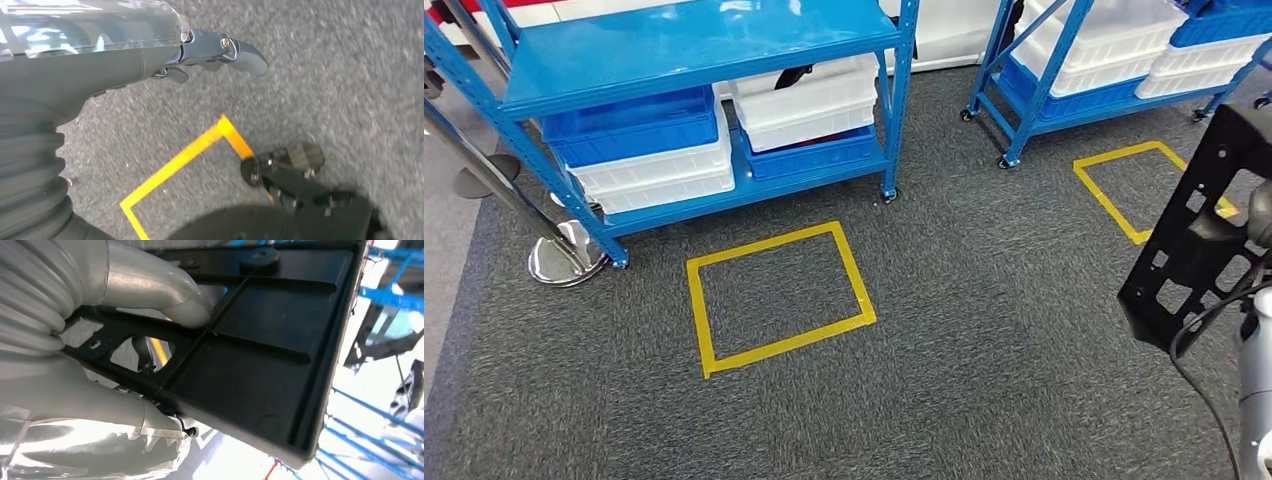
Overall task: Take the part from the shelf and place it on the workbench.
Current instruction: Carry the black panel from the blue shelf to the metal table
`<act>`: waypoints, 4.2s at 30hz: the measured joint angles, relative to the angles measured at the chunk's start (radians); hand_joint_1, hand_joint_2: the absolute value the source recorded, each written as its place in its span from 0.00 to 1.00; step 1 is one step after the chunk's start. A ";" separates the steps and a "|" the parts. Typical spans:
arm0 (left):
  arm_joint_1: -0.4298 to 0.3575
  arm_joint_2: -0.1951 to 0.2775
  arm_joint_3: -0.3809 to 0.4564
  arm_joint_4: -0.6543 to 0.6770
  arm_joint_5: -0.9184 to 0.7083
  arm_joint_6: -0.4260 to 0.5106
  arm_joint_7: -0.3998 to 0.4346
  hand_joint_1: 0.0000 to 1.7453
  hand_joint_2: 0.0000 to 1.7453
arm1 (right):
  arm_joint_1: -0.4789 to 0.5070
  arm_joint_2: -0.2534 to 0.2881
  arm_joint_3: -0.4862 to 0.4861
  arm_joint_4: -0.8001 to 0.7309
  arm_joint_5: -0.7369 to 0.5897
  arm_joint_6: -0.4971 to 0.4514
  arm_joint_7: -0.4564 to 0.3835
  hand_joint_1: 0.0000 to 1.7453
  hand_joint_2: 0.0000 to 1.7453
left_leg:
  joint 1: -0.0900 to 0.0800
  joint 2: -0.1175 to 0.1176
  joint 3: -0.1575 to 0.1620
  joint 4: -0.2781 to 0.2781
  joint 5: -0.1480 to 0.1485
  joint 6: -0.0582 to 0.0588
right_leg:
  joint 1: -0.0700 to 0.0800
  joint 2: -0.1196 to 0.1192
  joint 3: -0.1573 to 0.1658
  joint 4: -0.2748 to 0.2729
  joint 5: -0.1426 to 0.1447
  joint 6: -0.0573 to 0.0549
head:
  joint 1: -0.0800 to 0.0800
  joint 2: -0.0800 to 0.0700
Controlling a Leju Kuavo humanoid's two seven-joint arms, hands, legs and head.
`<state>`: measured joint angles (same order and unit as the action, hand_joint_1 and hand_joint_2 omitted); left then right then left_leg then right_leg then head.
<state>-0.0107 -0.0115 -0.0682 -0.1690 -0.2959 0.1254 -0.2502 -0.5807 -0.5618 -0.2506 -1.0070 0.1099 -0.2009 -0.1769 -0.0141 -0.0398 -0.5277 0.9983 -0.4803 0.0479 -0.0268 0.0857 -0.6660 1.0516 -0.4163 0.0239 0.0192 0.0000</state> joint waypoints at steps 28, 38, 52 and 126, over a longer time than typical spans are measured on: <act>0.005 0.001 0.002 0.001 0.000 0.003 0.012 0.00 1.00 | -0.356 -0.300 0.014 -0.063 0.034 0.134 0.251 1.00 1.00 | -0.005 -0.039 -0.007 0.035 -0.023 0.006 | -0.006 0.017 0.009 -0.004 -0.005 0.003 | 0.003 0.000; 0.005 -0.005 0.012 0.001 0.003 0.009 0.053 0.00 1.00 | -0.337 -0.321 0.029 -0.071 0.021 0.110 0.239 1.00 1.00 | -0.001 0.075 0.008 -0.016 0.002 0.001 | -0.019 -0.088 -0.070 0.180 -0.077 0.046 | 0.006 0.000; -0.004 -0.004 0.020 0.001 -0.019 0.031 0.076 0.00 1.00 | -0.346 -0.290 0.044 -0.088 0.031 0.091 0.244 1.00 1.00 | 0.002 0.050 -0.121 0.288 -0.169 -0.048 | -0.003 -0.065 0.022 -0.015 -0.011 -0.016 | 0.000 0.000; 0.000 -0.004 0.013 0.001 -0.064 0.019 0.074 0.00 1.00 | -0.390 -0.350 0.034 -0.034 0.024 0.101 0.268 1.00 1.00 | -0.003 0.010 -0.022 0.005 0.007 0.002 | -0.006 0.015 0.015 -0.012 -0.012 0.026 | 0.004 0.000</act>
<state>-0.0108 -0.0154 -0.0551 -0.1682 -0.3604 0.1445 -0.1764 -0.9711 -0.9118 -0.2165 -1.0408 0.1339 -0.1002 0.0915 -0.0175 -0.0294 -0.5497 1.0030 -0.4729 0.0501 -0.0326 0.1002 -0.6515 1.0395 -0.4284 0.0500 0.0231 0.0000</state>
